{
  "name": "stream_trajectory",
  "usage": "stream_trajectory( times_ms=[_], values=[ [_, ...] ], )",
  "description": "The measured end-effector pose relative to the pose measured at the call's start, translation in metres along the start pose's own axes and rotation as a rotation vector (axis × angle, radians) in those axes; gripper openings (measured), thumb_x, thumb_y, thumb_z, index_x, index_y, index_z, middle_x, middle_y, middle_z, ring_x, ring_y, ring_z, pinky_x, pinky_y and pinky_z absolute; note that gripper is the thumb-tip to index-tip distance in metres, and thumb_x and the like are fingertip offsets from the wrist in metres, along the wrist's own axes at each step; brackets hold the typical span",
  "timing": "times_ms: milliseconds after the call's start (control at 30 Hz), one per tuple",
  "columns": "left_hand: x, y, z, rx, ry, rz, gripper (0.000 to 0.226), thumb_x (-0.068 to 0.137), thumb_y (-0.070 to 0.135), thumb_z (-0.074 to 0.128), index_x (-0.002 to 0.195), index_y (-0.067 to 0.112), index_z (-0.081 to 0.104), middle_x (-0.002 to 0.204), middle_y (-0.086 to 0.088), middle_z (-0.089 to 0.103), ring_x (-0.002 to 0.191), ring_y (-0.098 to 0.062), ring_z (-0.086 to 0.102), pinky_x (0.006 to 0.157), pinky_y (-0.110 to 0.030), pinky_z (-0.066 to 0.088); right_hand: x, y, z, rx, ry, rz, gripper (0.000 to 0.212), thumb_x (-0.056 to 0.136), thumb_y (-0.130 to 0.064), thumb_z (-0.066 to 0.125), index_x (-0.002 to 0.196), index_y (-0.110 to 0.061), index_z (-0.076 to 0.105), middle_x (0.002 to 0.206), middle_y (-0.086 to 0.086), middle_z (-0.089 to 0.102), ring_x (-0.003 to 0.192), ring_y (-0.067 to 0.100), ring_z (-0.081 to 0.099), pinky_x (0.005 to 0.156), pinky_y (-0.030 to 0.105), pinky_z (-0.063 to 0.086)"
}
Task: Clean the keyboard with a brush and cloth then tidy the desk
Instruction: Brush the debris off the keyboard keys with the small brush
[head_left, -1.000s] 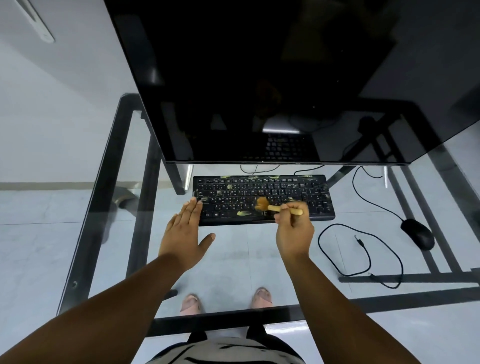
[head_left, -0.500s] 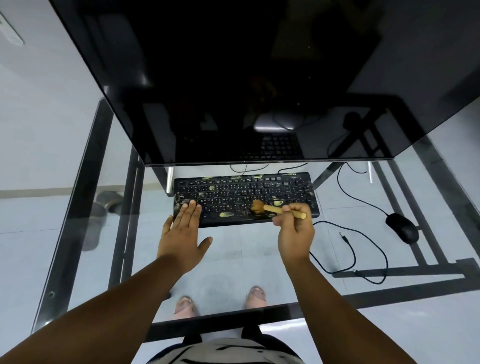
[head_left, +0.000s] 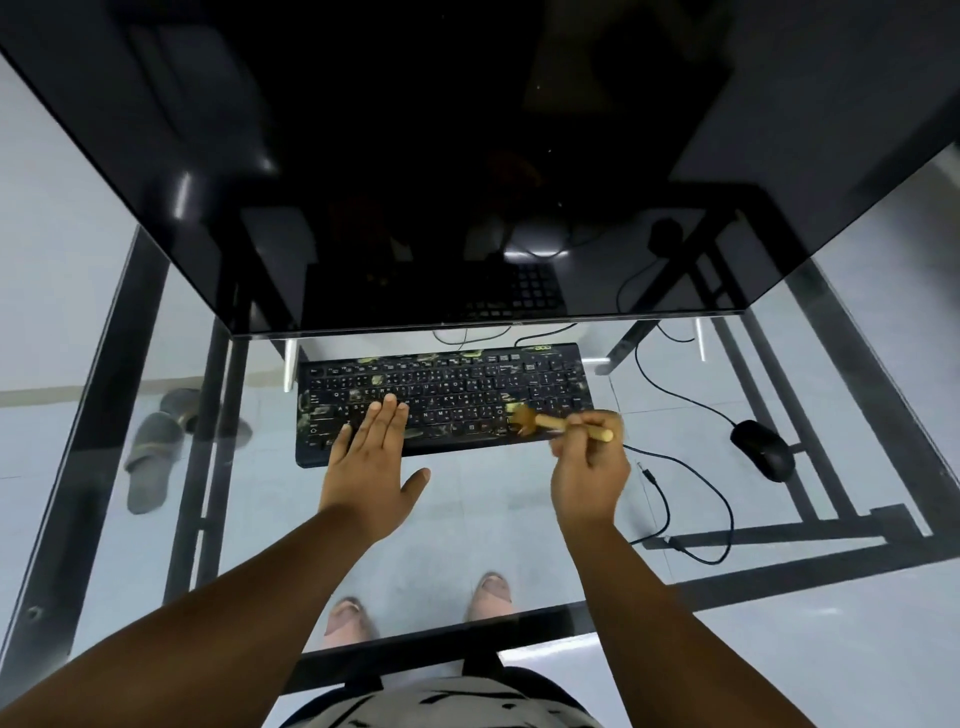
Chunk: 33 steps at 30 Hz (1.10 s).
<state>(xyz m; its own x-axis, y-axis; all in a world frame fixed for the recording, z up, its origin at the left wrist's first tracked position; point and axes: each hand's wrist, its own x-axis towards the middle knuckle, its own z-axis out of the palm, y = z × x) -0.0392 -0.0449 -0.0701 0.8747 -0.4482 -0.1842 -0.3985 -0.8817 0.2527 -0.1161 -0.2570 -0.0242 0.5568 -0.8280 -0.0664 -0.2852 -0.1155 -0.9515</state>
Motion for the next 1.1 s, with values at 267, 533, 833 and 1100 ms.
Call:
stream_trajectory(
  times_ms=[267, 533, 833, 1100],
  values=[
    [0.014, 0.028, 0.004, 0.013, -0.031, 0.022, 0.081, 0.095, 0.055, 0.036, 0.154, 0.019, -0.005, 0.161, 0.004, -0.015, 0.149, -0.014, -0.012, 0.120, -0.039, -0.001, 0.030, 0.010, -0.021, -0.081, 0.129, 0.012, 0.005, 0.096, -0.021, 0.050, 0.092, -0.023, 0.052, 0.075, 0.002, 0.069, 0.071, 0.020, 0.064, 0.060, 0.026, 0.044],
    [0.024, 0.047, 0.008, 0.026, -0.048, 0.023, 0.082, 0.095, 0.055, 0.035, 0.154, 0.019, -0.008, 0.161, 0.004, -0.016, 0.148, -0.014, -0.013, 0.120, -0.038, -0.001, 0.038, 0.015, -0.035, -0.124, 0.035, -0.020, 0.010, 0.094, -0.015, 0.052, 0.085, -0.020, 0.053, 0.060, 0.001, 0.060, 0.057, 0.017, 0.057, 0.059, 0.031, 0.047],
    [0.028, 0.059, 0.012, 0.014, -0.073, 0.006, 0.082, 0.095, 0.055, 0.037, 0.154, 0.019, -0.007, 0.161, 0.004, -0.018, 0.148, -0.014, -0.014, 0.120, -0.039, -0.002, 0.055, 0.012, -0.041, -0.104, 0.017, -0.056, 0.010, 0.093, -0.015, 0.053, 0.085, -0.020, 0.053, 0.061, 0.002, 0.060, 0.057, 0.019, 0.056, 0.057, 0.029, 0.045],
    [0.029, 0.063, 0.012, 0.046, -0.071, -0.010, 0.081, 0.095, 0.055, 0.035, 0.154, 0.018, -0.007, 0.161, 0.003, -0.017, 0.148, -0.015, -0.014, 0.120, -0.039, -0.001, 0.068, 0.011, -0.033, -0.099, -0.064, -0.058, 0.012, 0.091, -0.014, 0.056, 0.083, -0.023, 0.056, 0.063, -0.004, 0.060, 0.056, 0.012, 0.054, 0.055, 0.025, 0.043]
  ],
)
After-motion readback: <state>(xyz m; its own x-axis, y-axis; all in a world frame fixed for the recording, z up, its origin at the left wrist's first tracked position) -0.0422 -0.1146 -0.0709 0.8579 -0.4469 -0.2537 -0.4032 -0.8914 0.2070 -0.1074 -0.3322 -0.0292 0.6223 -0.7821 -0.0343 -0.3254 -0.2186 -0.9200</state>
